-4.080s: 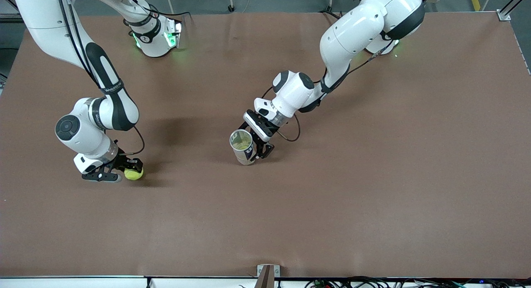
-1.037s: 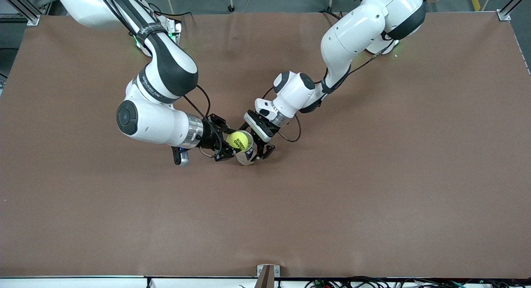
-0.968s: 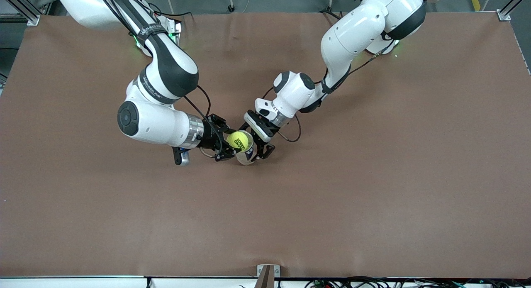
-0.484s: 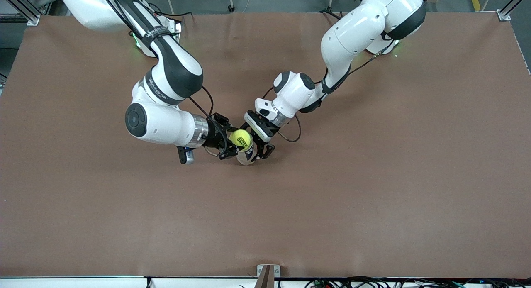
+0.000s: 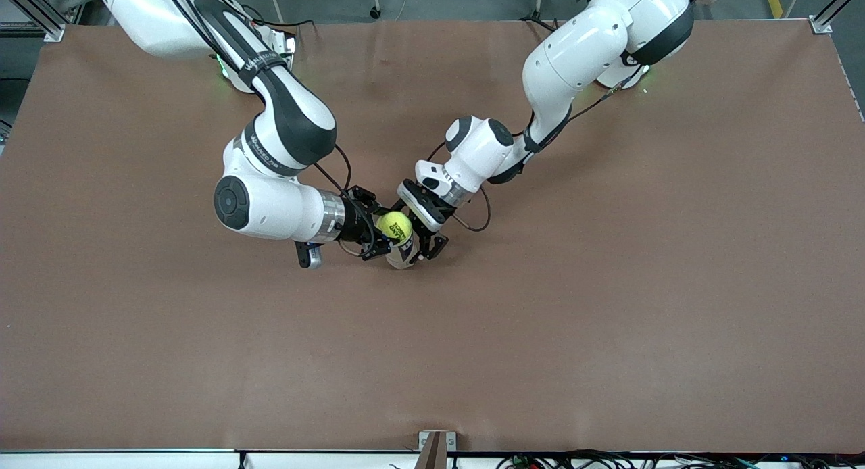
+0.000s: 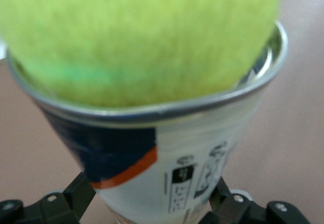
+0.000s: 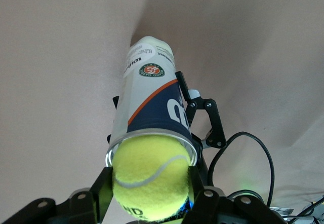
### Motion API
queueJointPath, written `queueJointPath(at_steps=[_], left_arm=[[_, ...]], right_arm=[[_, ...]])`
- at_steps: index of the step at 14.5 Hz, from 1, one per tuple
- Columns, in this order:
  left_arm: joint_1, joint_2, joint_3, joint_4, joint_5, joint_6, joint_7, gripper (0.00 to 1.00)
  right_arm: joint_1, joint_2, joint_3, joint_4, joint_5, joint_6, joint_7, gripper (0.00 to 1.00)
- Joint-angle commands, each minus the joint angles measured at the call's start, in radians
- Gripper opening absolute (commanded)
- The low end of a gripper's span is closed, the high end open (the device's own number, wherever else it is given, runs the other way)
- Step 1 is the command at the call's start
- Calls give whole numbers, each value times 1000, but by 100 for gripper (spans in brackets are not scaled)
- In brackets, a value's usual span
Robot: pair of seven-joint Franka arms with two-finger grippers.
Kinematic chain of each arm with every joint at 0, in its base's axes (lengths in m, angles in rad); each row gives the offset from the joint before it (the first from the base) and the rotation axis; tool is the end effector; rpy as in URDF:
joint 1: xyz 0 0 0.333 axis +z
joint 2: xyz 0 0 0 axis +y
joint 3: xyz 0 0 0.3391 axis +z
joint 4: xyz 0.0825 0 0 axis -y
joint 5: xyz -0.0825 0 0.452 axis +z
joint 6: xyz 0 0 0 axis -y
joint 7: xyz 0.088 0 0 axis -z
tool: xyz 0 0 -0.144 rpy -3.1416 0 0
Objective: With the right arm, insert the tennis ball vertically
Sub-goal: 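Open the right gripper to drop the second ball into the can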
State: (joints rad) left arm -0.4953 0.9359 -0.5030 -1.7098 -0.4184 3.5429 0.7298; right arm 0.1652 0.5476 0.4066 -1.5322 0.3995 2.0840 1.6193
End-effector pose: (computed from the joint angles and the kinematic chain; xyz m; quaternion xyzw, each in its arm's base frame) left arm 0.5190 -0.5844 0.1265 0.8115 -0.3798 0.3945 0.2040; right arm 0.6566 0.4124 0.3289 -0.7651 0.5820 0.2363 0.1417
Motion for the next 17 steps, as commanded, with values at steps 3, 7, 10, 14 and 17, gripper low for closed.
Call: queueJointPath(at_steps=[3,7,10,14,17], left_arm=[[12,-20,-8,-27,9,8,8,96],[12,-20,-8,-27,9,8,7,97],[12,-25,-8,-33,6,8,8,100],[24,-68,-8,-97,6,5,5,100],[46,-85,-6,-142,6,-1,8,100]], right_arm=[[13,-3,-3,6,-25,7,5,100],[11,-3,-3,10,-39,5,4,100],[-4,-5,-3,21,-80,1,-21,100],[-33,-21,-3,26,-241,-36,-183,100],[-62,-49,-3,26,-347,-109,-374,100]])
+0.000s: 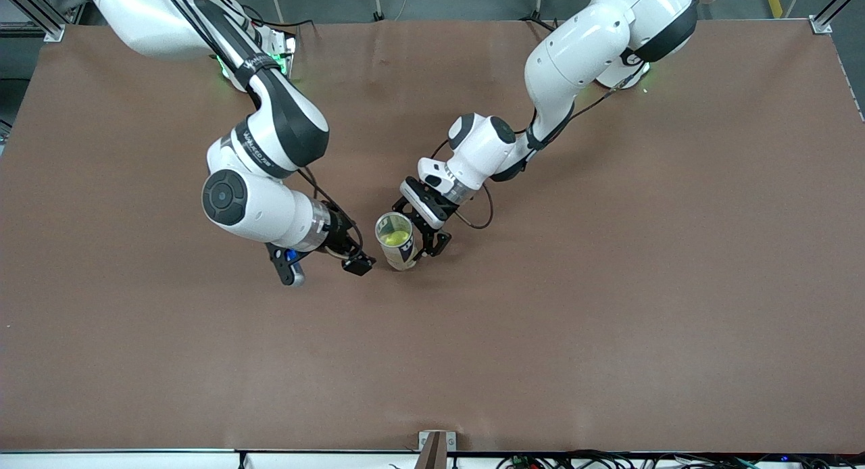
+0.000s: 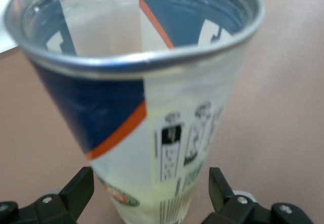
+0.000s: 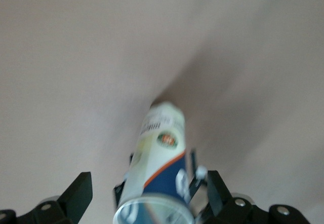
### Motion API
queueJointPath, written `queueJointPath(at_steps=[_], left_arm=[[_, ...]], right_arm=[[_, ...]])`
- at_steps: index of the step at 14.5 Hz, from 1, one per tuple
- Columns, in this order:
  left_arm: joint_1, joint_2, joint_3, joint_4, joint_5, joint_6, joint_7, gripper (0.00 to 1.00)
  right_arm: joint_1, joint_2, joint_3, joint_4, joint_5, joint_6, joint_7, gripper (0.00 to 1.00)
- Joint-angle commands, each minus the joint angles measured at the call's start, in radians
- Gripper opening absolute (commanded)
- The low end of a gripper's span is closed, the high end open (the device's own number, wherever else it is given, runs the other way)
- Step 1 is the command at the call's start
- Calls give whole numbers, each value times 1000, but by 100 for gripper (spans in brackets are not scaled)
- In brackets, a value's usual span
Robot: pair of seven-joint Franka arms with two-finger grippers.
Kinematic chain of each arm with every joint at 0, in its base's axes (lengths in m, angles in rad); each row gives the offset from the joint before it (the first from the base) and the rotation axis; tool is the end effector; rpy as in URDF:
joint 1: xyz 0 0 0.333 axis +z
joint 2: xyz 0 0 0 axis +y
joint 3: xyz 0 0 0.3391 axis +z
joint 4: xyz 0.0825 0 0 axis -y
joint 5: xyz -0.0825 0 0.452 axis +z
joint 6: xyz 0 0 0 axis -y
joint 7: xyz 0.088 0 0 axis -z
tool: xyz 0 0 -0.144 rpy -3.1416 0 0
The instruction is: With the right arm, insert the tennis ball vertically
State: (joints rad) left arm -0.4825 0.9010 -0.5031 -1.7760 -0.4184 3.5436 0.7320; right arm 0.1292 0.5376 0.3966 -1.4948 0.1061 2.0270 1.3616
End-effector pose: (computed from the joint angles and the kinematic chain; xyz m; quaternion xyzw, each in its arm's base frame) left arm 0.5078 -0.5719 0.1236 0.8136 -0.3900 0.3837 0.1968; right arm 0.6843 0.3611 0.3393 -0.8828 0.4460 0.1092 0.0991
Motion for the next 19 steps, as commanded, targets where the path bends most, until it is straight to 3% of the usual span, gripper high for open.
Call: queueJointPath(at_steps=[1,4,7,12,13,16,19], left_arm=[[41,-57,-6,-89,6,-8,6,100],[59,-77,-8,-134,-5,-41,1,100],[93,-125,-8,-196,-10,-104,-5,100],[116,-247,0,-244,-109,-322,-31,100],[128,-252,1,-243,-112,-348,-31,100],[191,-269,3,-234,-114,-432,-33,100],[254,-333,21,-192,-112,-637,-36,100]], right_arm=[[-52,-54,5,-13,-61,-98,-216,100],[-138,-94,5,-19,-68,-187,-471,100],[-186,-126,5,-22,-130,-272,-628,100],[-261,-191,1,-33,-147,-389,-840,100],[-252,-205,-33,-33,-147,-404,-898,100],[-157,-249,-232,-28,-146,-445,-1096,100],[-103,-290,-372,-28,-146,-481,-1291,100]])
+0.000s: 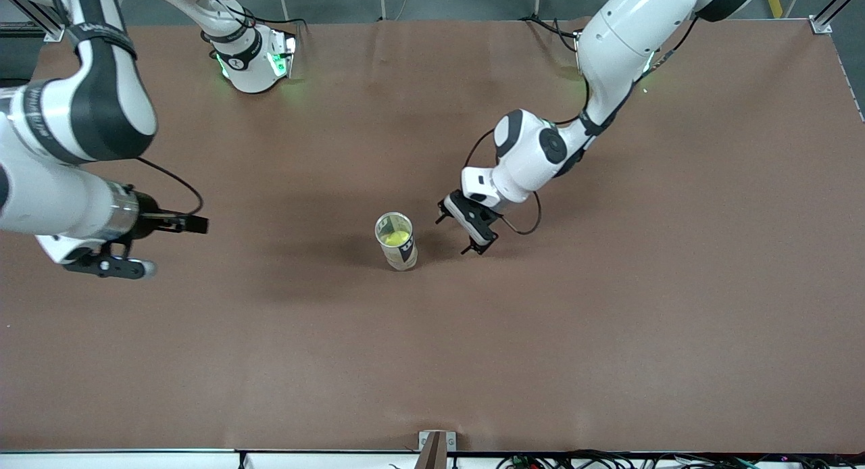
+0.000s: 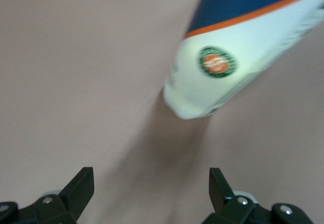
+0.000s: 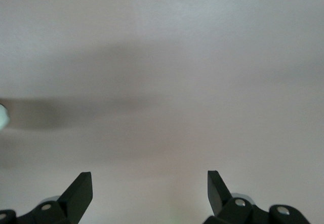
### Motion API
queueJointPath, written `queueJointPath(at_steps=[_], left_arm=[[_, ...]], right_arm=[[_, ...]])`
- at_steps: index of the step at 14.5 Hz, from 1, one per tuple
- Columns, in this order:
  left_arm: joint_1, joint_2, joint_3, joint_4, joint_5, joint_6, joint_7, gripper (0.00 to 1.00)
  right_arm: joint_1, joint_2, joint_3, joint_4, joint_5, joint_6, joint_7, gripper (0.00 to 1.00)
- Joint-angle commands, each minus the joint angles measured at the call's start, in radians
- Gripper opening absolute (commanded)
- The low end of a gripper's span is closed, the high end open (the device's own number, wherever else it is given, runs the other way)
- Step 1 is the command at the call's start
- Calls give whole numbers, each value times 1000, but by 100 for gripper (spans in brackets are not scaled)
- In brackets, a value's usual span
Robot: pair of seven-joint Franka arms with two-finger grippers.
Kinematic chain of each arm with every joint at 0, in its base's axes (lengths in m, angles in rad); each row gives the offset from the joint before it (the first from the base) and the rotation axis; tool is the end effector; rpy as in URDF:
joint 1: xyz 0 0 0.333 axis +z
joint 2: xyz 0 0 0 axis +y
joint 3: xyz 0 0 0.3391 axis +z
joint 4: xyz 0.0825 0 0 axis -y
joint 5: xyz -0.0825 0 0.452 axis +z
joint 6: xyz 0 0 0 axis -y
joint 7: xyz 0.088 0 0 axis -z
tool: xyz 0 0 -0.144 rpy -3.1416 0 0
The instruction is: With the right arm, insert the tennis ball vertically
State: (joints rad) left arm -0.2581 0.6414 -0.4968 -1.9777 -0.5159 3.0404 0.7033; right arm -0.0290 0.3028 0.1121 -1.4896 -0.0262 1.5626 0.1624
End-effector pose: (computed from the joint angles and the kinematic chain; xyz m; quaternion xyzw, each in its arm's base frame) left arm 0.5456 -0.4539 0.1447 0.8813 -0.3707 0.1975 0.2165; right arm 0.6901 0.0461 0.4540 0.9928 -0.0386 -0.1133 0.0101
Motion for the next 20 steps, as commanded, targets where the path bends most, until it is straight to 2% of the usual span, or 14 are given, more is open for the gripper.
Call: queueJointPath(at_steps=[1,4,6,8,10,13,14,15,17,20], left_arm=[[34,-95,59,38,-6,-240,-13,100],[37,-112,184,173,74,-492,-18,100],[34,-112,266,306,112,-708,-24,100],[33,-98,325,455,166,-909,-54,100],[36,-97,354,538,204,-1043,-123,100],[36,-117,427,600,246,-1187,-206,100],[39,-118,458,611,250,-1225,-206,100],[39,-123,501,618,252,-1265,-208,100],[34,-155,596,663,251,-1347,-208,100],[37,-215,638,663,328,-1381,-206,100]], right_arm=[[78,-69,-126,-34,-14,-32,-115,100],[80,-119,-143,-28,-14,-65,-119,100],[75,-146,-143,-24,-14,-87,-121,100],[74,-172,-143,-23,-14,-98,-122,100],[54,-188,-134,-23,-9,-104,-124,100],[37,-197,-120,-23,-3,-111,-124,100],[17,-201,-94,-24,-1,-113,-124,100],[-4,-209,-68,-23,-3,-113,-124,100],[-2,-217,-65,-23,-3,-114,-121,100],[0,-217,-63,-6,-3,-131,-119,100]])
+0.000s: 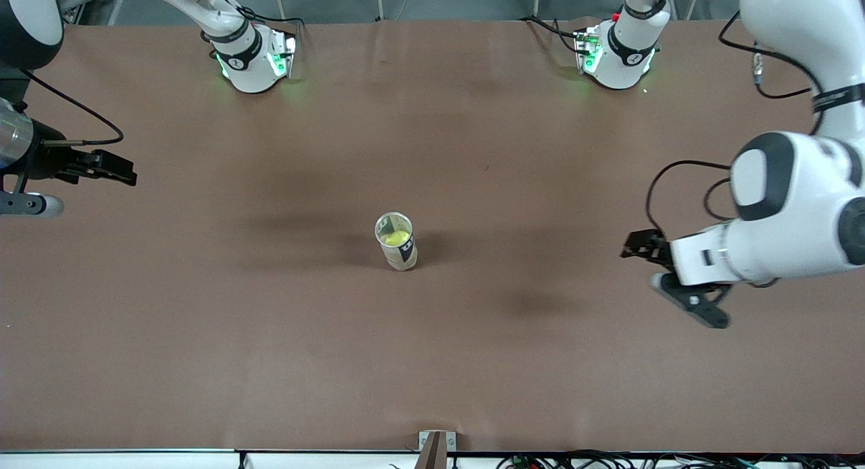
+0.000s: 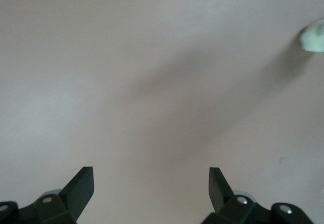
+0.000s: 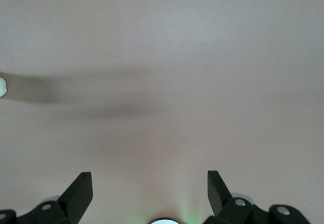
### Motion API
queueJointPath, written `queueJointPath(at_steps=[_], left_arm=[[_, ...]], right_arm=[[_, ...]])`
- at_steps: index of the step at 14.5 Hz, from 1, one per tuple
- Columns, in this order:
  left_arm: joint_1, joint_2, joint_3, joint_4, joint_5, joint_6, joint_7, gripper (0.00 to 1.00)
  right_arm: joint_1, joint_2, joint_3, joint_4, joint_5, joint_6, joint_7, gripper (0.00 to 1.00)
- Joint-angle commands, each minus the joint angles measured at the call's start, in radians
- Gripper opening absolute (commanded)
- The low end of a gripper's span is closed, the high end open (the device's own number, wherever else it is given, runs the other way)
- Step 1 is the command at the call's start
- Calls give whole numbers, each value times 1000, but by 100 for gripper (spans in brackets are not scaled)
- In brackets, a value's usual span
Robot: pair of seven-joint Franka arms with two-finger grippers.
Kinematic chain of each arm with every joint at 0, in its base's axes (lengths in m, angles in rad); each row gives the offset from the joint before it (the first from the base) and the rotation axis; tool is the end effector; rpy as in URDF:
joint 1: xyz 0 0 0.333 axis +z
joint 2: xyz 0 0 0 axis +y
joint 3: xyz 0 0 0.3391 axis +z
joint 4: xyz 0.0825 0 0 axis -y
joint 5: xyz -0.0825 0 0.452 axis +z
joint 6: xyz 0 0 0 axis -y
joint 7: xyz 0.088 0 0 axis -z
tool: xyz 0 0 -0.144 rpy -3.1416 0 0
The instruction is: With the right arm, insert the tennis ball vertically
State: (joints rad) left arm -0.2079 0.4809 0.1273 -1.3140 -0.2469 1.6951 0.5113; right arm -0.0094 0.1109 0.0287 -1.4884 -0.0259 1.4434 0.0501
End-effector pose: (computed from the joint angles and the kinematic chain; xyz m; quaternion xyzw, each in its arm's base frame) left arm 0.7558 -0.1100 0.4278 0.9558 -0.2753 -0.0271 0.0999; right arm 0.6382 0.0075 0.5746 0.9968 -0.0160 -0.0774 0.0140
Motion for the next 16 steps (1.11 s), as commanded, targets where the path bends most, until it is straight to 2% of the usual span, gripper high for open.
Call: queueJointPath(at_steps=[1,3,5,8,12,16], left_arm=[[-15,-67,26,1,105,-52,-16,100],[-18,-115,35,2,188,-86,-75,100],[-15,-177,35,-2,201,-87,-183,100],[-13,-205,60,-1,205,-113,-275,100],[7,-269,101,-1,210,-144,-270,100],[24,-337,100,-22,210,-169,-286,100]], right_arm=[[-18,-25,19,11,-3,-23,-6,100],[-18,-23,20,17,-3,-31,-9,100],[-18,-25,20,22,-2,-54,-7,100],[-17,-22,19,63,0,-55,-7,100],[-17,-17,17,76,-5,-49,5,100],[-15,-14,19,82,3,-57,-1,100]])
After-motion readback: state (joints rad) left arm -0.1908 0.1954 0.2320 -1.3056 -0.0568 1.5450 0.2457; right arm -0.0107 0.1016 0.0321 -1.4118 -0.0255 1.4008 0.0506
